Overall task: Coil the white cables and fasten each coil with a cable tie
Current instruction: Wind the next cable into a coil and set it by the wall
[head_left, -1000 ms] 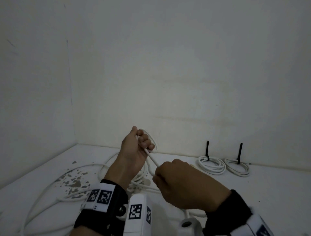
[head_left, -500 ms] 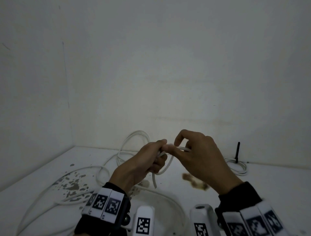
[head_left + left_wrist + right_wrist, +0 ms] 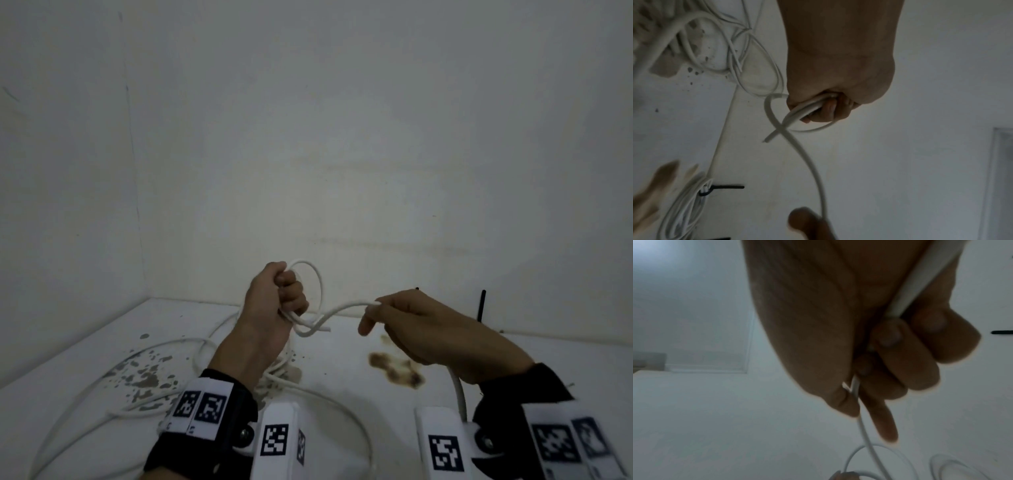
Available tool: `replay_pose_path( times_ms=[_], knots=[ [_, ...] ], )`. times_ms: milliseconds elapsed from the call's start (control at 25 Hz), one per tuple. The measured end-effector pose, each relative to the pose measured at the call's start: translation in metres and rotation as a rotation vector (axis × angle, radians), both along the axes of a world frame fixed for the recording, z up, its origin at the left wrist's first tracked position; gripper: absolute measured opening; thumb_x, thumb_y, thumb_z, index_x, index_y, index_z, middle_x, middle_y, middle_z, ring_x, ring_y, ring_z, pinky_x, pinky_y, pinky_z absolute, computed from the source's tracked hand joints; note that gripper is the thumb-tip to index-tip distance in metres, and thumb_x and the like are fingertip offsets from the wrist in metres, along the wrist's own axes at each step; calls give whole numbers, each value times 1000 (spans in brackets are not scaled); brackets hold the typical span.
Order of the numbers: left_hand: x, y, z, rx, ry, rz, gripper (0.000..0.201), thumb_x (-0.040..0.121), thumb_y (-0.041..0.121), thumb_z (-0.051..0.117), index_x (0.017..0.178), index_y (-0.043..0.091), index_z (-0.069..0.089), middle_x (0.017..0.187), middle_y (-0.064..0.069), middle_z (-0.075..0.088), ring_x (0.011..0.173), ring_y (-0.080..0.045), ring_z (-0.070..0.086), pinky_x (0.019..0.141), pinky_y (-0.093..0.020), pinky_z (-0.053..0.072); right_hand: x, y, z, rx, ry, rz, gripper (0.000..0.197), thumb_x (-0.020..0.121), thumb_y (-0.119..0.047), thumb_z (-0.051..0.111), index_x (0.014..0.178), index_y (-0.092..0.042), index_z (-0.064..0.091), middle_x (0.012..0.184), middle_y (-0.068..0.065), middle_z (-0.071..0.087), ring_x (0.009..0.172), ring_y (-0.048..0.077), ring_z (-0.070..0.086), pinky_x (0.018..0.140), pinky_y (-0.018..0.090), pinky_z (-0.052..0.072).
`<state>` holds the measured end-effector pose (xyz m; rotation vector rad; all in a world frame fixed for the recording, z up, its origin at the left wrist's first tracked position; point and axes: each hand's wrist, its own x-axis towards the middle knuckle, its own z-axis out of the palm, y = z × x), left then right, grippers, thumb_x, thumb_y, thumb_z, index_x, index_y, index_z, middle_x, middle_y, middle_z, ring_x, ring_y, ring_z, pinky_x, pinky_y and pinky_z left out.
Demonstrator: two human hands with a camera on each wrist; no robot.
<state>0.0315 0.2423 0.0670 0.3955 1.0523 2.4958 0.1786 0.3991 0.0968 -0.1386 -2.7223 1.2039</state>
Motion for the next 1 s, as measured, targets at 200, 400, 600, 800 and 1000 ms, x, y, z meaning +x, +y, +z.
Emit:
replay_pose_path(
  times_ms=[200, 400, 600, 800, 1000],
  knots=[
    [-6, -22, 0, 184, -5, -135, 39, 88, 25, 42, 50, 25, 31, 49, 9, 5, 42, -11, 1, 35, -20, 10, -16, 33, -16, 18, 236, -390, 34, 100, -27, 37, 72, -10, 45, 57, -1, 39, 53, 15, 39, 55, 30, 28],
    [14, -9, 3, 78, 81, -361, 33, 86, 29, 41, 58, 29, 23, 48, 10, 4, 38, -10, 1, 39, -17, 4, -28, 21, -35, 177, 303, -380, 21, 98, -44, 54, 104, -34, 72, 76, -9, 61, 81, 15, 57, 71, 26, 42],
    [23, 7, -6, -101, 79, -328, 39, 84, 30, 48, 51, 25, 29, 41, 9, 12, 34, -8, 5, 38, -15, 8, -33, -12, -22, -874, 212, -107, 40, 104, -33, 46, 99, -3, 71, 75, 11, 71, 67, 24, 69, 57, 33, 55],
    [21, 17, -8, -294, 247, -16, 51, 101, 30, 41, 51, 24, 33, 44, 7, 18, 35, -8, 13, 37, -17, 12, -27, -20, -18, -463, 163, -115, 25, 84, -27, 77, 74, -8, 65, 77, 13, 63, 73, 27, 64, 74, 44, 58],
    [17, 9, -13, -433, 510, 173, 46, 104, 30, 38, 59, 19, 34, 47, 6, 22, 40, -10, 16, 43, -22, 16, -33, -30, -27, -450, 330, -259, 37, 76, 7, 70, 69, -12, 40, 67, 12, 46, 66, 27, 58, 73, 50, 62]
  ],
)
